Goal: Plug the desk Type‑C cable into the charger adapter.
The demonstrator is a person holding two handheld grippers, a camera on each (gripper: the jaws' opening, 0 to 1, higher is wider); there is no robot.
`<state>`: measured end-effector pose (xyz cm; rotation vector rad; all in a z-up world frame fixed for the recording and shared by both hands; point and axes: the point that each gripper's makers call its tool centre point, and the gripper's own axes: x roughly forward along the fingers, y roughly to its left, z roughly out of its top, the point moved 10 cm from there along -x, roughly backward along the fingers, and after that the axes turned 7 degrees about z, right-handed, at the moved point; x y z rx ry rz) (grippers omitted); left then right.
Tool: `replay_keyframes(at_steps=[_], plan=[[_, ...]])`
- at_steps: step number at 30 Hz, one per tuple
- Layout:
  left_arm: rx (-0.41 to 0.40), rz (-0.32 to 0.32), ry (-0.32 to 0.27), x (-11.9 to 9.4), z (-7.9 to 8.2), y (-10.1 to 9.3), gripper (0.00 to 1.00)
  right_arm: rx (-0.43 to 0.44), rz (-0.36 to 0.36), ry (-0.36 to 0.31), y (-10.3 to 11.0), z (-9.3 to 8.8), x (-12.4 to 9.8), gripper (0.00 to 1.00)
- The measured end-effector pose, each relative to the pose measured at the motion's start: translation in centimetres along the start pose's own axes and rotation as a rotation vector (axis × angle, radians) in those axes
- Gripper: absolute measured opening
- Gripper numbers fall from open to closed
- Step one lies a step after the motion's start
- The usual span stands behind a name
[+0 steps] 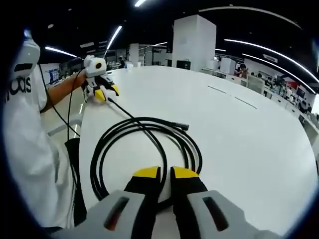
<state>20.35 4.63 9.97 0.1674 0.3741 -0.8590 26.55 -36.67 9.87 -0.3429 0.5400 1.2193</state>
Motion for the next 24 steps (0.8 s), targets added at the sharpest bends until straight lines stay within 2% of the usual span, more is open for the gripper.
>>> replay_keyframes(at_steps=[1,12,24], plan=[[-0.001,0.000,-0.003,0.03,0.01,-0.01,0.28,-0.007,-0.006,0.021,0.11,0.07,0.04,0.06],[0.007,-0.003,-0.005,0.28,0.13,0.01,0.28,0.006,-0.013,0.069,0.12,0.54,-0.10,0.02],[-0.001,0.017,-0.014,0.98,0.42,0.95,0.28,0.001,-0.027,0.072,-0.45,0.81,-0.06,0.02]])
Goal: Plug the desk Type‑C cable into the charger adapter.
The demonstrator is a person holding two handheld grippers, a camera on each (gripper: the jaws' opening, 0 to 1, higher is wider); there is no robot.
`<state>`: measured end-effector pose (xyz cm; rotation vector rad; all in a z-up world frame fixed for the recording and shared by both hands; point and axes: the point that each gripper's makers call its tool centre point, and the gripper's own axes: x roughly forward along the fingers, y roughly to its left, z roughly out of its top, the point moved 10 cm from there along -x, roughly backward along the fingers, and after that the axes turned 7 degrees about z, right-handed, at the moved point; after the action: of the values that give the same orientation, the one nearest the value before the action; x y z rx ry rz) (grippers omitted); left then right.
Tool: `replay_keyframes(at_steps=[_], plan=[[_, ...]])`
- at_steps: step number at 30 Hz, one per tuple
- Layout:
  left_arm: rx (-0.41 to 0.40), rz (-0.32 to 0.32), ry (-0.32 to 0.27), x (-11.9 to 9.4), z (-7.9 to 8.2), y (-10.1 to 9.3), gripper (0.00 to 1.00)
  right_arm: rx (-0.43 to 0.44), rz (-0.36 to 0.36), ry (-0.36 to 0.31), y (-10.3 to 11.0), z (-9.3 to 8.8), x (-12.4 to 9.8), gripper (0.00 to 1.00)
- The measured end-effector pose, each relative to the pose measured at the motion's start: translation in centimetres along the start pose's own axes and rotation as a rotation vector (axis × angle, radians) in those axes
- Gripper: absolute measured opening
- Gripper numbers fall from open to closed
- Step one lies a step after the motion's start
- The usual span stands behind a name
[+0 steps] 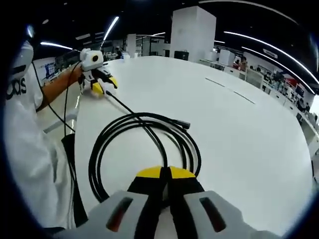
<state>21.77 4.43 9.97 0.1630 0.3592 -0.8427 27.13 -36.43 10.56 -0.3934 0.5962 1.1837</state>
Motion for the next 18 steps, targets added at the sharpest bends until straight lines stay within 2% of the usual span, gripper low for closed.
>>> replay_keyframes(at_steps=[9,18], plan=[[-0.005,0.016,-0.007,1.0,0.4,1.4,0.28,0.022,-0.017,-0.029,-1.2,0.2,0.4,0.02],[-0.015,0.036,-0.013,2.6,1.0,3.6,0.28,0.029,-0.050,-0.035,-3.9,1.3,1.3,0.02]])
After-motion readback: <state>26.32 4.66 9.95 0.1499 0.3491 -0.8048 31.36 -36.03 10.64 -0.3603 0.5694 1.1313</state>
